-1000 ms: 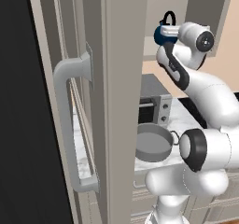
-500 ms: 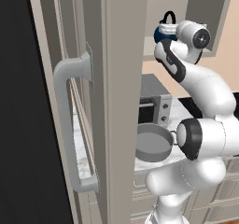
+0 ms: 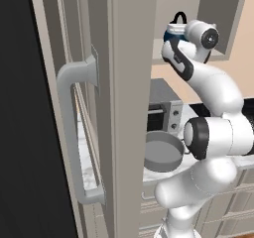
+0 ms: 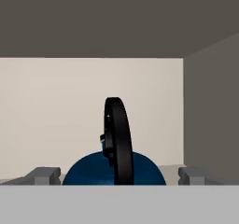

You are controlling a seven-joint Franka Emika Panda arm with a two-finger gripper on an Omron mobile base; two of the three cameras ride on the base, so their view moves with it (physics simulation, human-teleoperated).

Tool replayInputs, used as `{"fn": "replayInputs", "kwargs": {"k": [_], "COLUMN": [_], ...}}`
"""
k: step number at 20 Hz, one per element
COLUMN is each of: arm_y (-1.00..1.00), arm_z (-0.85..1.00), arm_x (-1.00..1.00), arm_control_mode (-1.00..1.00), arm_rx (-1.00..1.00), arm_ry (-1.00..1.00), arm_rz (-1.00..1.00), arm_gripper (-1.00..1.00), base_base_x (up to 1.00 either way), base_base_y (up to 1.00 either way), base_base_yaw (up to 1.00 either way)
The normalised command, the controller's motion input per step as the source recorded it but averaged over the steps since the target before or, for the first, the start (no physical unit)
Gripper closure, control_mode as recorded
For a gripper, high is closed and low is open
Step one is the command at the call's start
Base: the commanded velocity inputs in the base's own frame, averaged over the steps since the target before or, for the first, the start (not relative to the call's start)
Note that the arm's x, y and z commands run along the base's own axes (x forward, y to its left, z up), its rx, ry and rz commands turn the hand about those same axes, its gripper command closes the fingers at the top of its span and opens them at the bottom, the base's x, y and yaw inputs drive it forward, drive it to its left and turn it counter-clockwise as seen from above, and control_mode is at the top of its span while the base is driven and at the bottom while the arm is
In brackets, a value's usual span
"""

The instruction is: Pick the kettle from the cabinet and place it on a stove burner. Then pick the pot from the counter and place it on another stove burner. Finally, turn both burners on.

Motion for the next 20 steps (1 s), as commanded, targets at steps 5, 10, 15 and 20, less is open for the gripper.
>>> {"fn": "replayInputs", "kwargs": {"k": [5, 10, 15, 20], "arm_y": [-0.01, 0.0, 0.0, 0.0], "arm_z": [0.0, 0.0, 0.0, 0.0], "arm_x": [0.16, 0.14, 0.17, 0.16], "arm_control_mode": [-1.0, -1.0, -1.0, -1.0], "arm_rx": [0.0, 0.0, 0.0, 0.0], "arm_ry": [0.0, 0.0, 0.0, 0.0], "arm_rz": [0.0, 0.0, 0.0, 0.0], "arm_gripper": [-1.0, -1.0, -1.0, 1.0], "base_base_x": [0.0, 0.0, 0.0, 0.0], "base_base_y": [0.0, 0.0, 0.0, 0.0], "base_base_yaw": [0.0, 0.0, 0.0, 0.0]}}
